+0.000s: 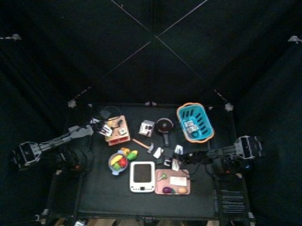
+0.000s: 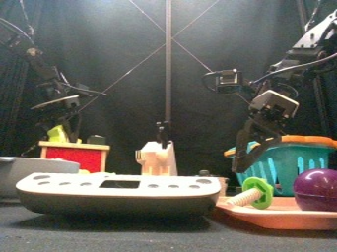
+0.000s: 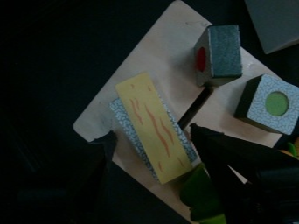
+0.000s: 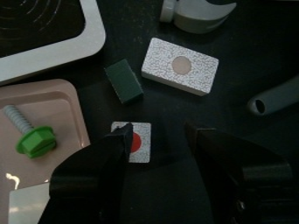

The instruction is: Grab egg sushi

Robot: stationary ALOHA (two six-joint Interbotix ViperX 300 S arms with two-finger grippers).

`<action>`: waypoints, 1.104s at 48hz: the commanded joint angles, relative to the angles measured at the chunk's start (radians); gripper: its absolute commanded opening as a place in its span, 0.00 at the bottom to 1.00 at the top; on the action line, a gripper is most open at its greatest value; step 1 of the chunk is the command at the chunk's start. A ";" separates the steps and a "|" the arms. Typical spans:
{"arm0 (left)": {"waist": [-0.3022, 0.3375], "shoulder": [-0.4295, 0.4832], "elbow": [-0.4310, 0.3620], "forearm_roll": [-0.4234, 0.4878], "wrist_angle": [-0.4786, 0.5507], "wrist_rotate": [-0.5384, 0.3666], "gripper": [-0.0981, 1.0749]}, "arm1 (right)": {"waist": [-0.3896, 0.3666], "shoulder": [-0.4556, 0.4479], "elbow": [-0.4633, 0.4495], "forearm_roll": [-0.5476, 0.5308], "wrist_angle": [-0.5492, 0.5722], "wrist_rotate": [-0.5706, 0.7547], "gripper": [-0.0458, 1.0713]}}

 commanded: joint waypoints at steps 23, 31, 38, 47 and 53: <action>0.005 -0.028 -0.058 0.009 -0.006 0.006 0.68 | -0.008 -0.008 -0.021 0.000 -0.005 -0.002 0.81; -0.034 -0.067 -0.098 0.011 -0.006 0.006 0.68 | -0.009 -0.008 -0.021 -0.002 -0.005 -0.002 0.81; -0.084 -0.098 -0.107 0.025 -0.023 0.006 0.68 | -0.009 -0.006 -0.021 -0.002 -0.005 -0.002 0.81; -0.118 -0.114 -0.092 0.035 -0.078 0.006 0.68 | -0.014 -0.018 -0.037 -0.002 0.018 0.000 0.81; -0.135 -0.112 -0.084 0.035 -0.104 0.008 0.68 | -0.015 -0.054 -0.061 0.005 0.046 0.008 0.81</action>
